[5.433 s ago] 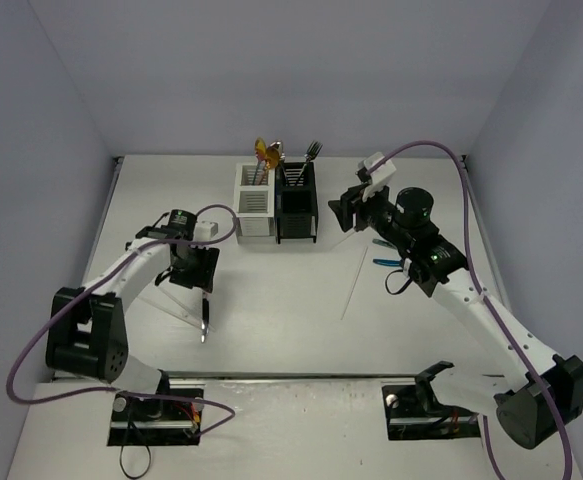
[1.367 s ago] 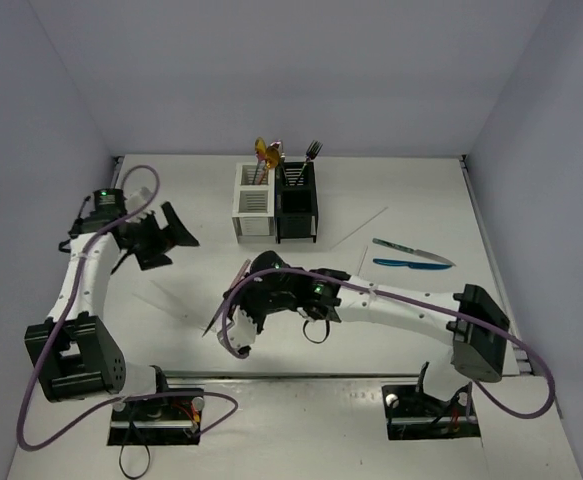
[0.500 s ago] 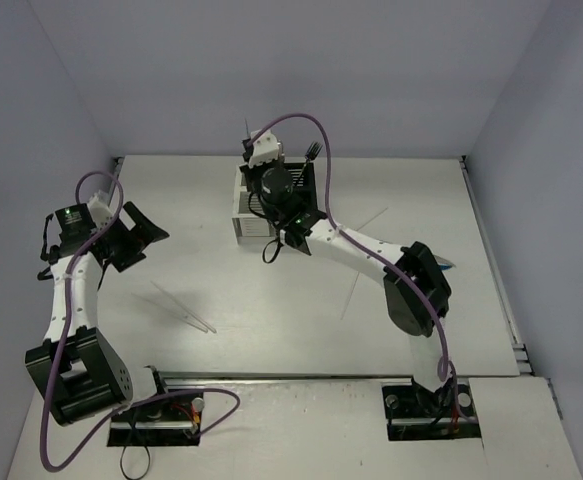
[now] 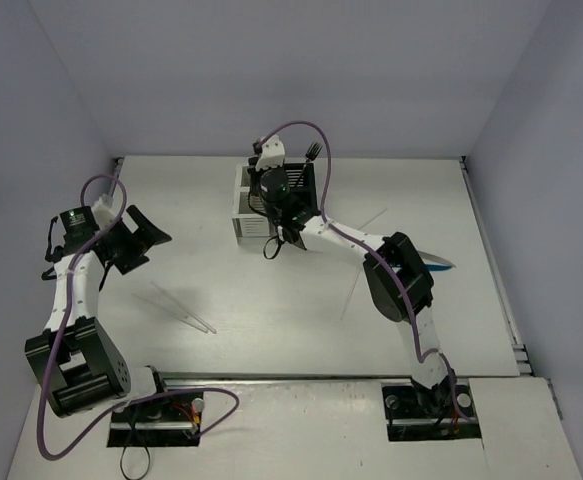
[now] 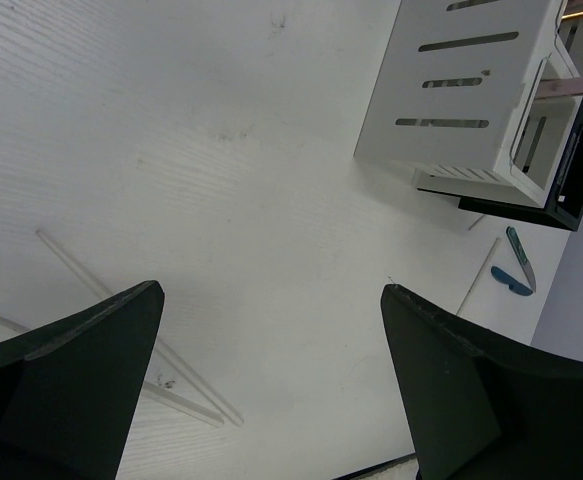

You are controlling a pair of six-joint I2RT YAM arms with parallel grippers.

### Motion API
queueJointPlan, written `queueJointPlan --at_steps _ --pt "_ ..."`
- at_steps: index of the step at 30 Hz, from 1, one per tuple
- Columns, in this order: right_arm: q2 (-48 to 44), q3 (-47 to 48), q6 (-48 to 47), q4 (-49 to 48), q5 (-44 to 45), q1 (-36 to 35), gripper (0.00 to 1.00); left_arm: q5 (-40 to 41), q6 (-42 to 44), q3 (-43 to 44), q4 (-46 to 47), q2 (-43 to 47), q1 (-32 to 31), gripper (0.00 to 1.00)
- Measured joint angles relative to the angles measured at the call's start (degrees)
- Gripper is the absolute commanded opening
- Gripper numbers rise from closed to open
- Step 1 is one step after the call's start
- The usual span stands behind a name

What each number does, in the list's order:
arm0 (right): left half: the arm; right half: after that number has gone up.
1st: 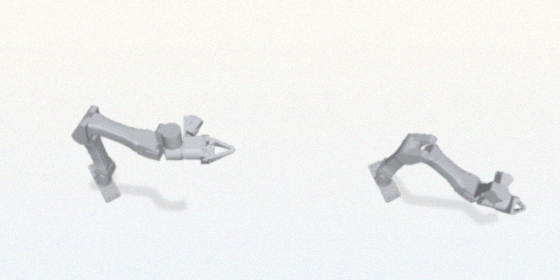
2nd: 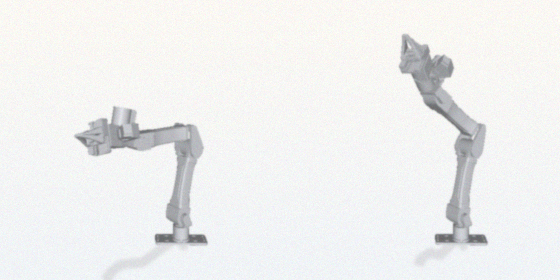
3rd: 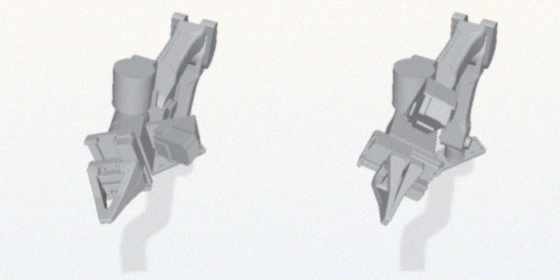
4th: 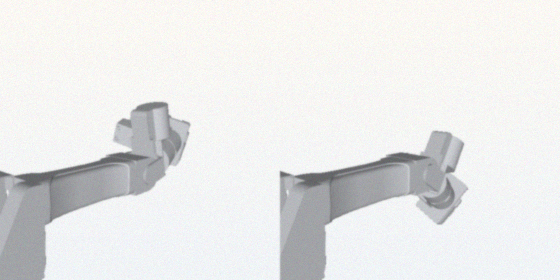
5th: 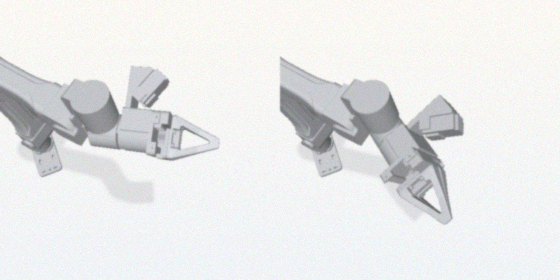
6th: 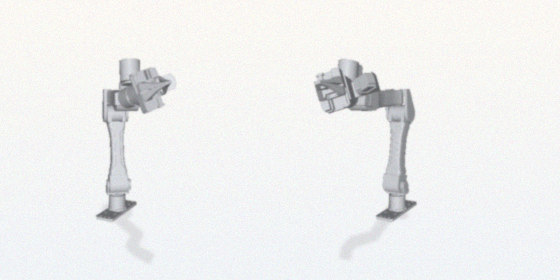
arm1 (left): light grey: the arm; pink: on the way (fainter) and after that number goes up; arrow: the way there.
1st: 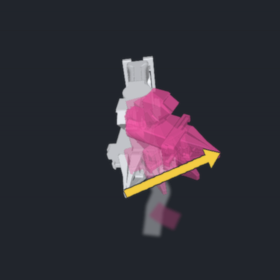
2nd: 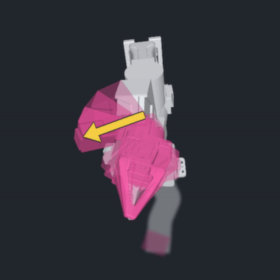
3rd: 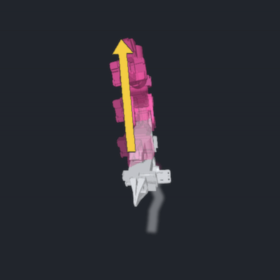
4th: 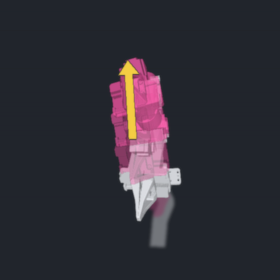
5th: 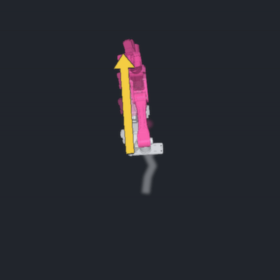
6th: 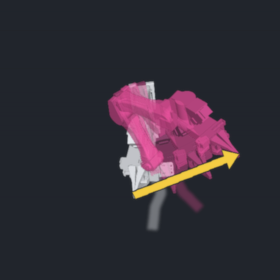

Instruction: Sort the eating utensils into containers

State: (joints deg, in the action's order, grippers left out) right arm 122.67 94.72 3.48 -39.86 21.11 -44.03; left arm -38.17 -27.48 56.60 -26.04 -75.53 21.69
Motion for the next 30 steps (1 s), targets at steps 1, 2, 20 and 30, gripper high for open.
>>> queueJointPlan --at_steps 1,2,20,30 --pt "0.0 0.0 0.7 0.3 -0.3 0.1 0.36 0.0 0.0 -0.1 0.0 -0.2 0.0 0.9" --pt "0.0 0.0 1.2 0.6 -0.7 0.1 0.38 0.0 0.0 -0.1 0.0 -0.3 0.0 0.9" --pt "-38.7 -15.4 -12.8 25.9 -19.5 12.4 0.39 -0.7 5.3 -0.1 2.0 3.1 -3.2 0.9" --pt "-48.6 -18.8 -42.8 55.7 -37.3 42.6 0.39 -4.9 13.2 0.0 2.4 6.4 -6.9 0.9"
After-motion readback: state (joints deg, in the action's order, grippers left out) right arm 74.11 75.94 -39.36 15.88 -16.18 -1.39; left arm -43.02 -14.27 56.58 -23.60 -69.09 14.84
